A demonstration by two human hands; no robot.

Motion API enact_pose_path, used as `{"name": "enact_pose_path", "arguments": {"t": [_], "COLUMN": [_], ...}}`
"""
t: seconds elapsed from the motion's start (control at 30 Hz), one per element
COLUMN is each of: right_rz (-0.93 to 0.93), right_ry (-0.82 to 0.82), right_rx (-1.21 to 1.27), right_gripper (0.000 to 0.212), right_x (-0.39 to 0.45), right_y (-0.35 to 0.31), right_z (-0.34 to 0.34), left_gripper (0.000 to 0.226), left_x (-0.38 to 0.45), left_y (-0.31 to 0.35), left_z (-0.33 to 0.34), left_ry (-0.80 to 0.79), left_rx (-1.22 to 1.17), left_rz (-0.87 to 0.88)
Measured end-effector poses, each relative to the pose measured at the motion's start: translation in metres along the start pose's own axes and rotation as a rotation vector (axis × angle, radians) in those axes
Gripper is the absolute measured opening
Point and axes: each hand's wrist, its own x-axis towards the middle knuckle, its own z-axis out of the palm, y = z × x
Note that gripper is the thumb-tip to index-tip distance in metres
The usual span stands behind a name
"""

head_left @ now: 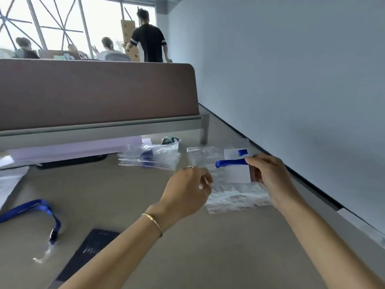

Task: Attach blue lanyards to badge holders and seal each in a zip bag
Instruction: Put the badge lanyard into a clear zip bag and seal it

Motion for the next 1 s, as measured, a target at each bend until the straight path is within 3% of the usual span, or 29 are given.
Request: {"name": "enact_pose_path", "arguments": {"t": [0.1,0.27,0.4,0.67,0.77,1.0], "right_rz": [0.062,0.18,0.257,0.312,0.33,0.38], "right_ry": [0.043,0.05,0.061,-0.051,-0.083,-0.114], "right_rx": [0.016,-0.023,-0.033,-0.129,-0.139,-0.145], "right_gripper": [0.023,0.017,0.014,0.023,0.02,0.024], "right_x": [-0.008,-0.021,-0.028,-0.034,-0.033,-0.033], "right_y": [0.011,0.026,0.033,0.038,0.04,0.041], "right_z": [-0.025,-0.053,-0.063,-0.065,-0.065,-0.059], "left_gripper": [0.012,0.029,0.021,0.024,0.012,0.012], "left_x": [0.004,0.011,0.016,0.019,0.02,0.021], "left_y": [0.01,0.019,0.019,0.016,0.013,0.01], "left_z": [0.021,0.044,0.053,0.058,0.058,0.062], "left_ry": [-0.08,-0.138,-0.139,-0.173,-0.158,-0.078], "left_rx": [0.049,0.134,0.192,0.236,0.22,0.158], "left_rz": [0.062,0.061,0.058,0.115,0.114,0.071]}}
